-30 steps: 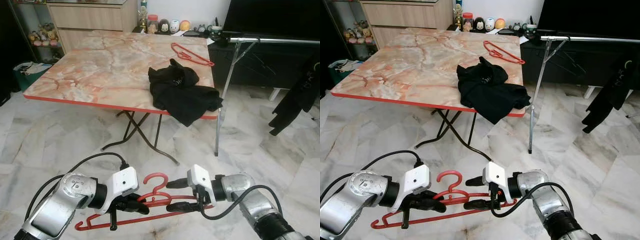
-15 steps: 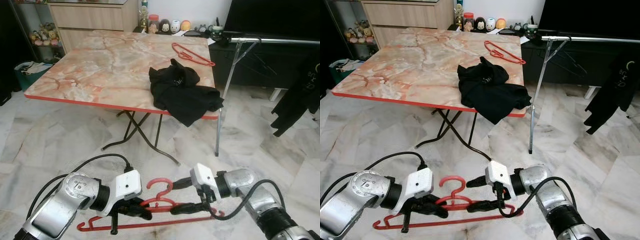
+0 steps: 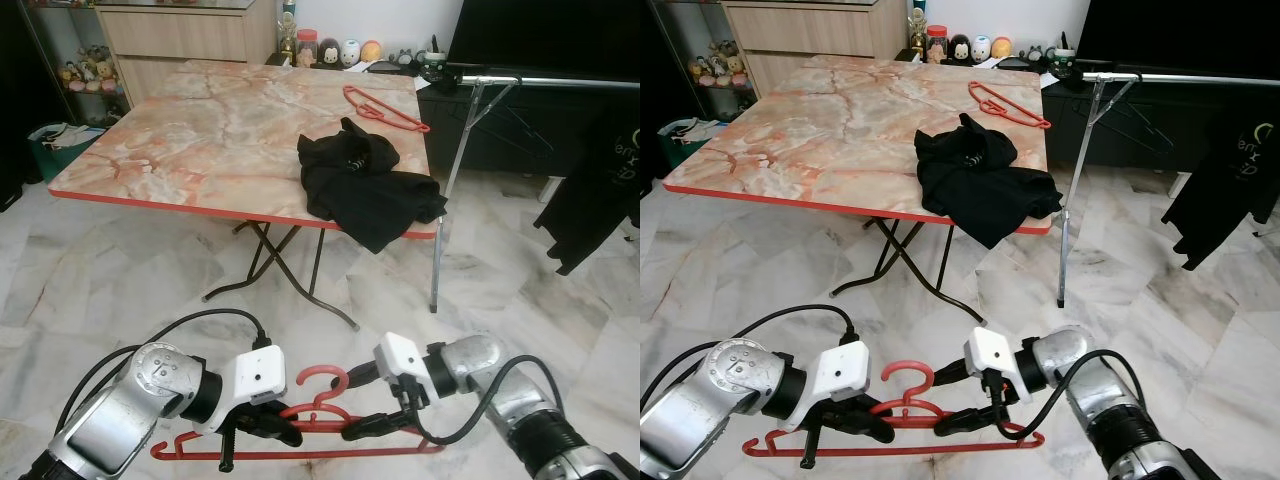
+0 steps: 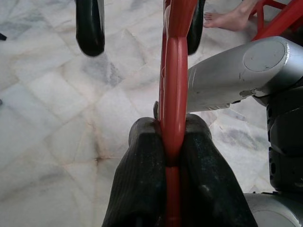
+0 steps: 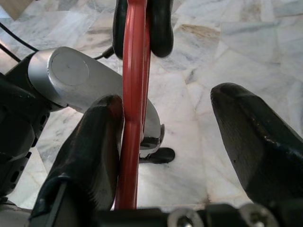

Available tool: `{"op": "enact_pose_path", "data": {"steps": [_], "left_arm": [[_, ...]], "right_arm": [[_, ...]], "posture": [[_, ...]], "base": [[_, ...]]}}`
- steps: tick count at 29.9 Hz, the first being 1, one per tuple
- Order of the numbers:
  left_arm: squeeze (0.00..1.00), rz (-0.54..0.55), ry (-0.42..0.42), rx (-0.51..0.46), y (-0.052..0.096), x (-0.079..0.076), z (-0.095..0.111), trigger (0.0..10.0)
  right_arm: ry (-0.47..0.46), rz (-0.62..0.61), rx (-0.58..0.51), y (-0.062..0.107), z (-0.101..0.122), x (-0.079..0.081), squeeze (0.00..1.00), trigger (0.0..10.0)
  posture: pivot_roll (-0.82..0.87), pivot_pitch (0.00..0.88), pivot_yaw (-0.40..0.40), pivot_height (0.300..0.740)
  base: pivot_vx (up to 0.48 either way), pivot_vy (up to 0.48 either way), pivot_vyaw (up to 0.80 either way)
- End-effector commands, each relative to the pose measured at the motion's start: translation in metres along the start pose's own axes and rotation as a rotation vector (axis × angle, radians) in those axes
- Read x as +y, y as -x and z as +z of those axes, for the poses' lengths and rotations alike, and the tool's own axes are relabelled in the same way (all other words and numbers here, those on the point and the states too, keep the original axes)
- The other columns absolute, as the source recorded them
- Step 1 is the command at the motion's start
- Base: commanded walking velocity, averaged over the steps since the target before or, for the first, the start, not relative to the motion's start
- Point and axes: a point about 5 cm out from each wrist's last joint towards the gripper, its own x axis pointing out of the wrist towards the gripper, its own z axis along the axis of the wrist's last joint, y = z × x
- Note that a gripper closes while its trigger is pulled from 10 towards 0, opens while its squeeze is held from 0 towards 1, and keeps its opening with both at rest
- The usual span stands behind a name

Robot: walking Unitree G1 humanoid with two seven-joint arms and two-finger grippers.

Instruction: Hang hanger

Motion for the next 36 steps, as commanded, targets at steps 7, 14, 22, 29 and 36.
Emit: {"op": "enact_pose_path", "data": {"steps": [7, 14, 22, 29, 36], "left_arm": [[0.00, 0.016, -0.007, -0.019, -0.004, 0.003, 0.005, 10.0], [0.00, 0.041, -0.003, -0.033, -0.005, 0.007, 0.008, 10.0], [0.00, 0.046, 0.000, -0.034, -0.005, 0.007, 0.008, 10.0], [0.00, 0.047, 0.003, -0.034, -0.005, 0.007, 0.007, 10.0], [0.00, 0.046, -0.009, -0.037, -0.005, 0.007, 0.008, 10.0]], "right_arm": [[0.040, 0.027, 0.013, -0.003, 0.006, -0.002, 0.00, 10.0], [0.044, 0.028, 0.081, -0.007, -0.004, 0.001, 0.00, 10.0], [0.039, -0.003, 0.088, -0.009, -0.007, -0.001, 0.00, 0.0], [0.041, -0.017, 0.085, -0.012, -0.008, -0.001, 0.00, 0.0], [0.037, -0.025, 0.077, -0.014, -0.008, -0.001, 0.00, 0.0]], "posture": [[0.07, 0.000, -0.061, 0.740], [0.07, 0.000, -0.063, 0.740], [0.07, 0.000, -0.063, 0.740], [0.07, 0.000, -0.062, 0.740], [0.08, 0.000, -0.062, 0.740]], "base": [[0.000, 0.000, 0.00], [0.000, 0.000, 0.00], [0.000, 0.000, 0.00], [0.000, 0.000, 0.00], [0.000, 0.000, 0.00]]}}
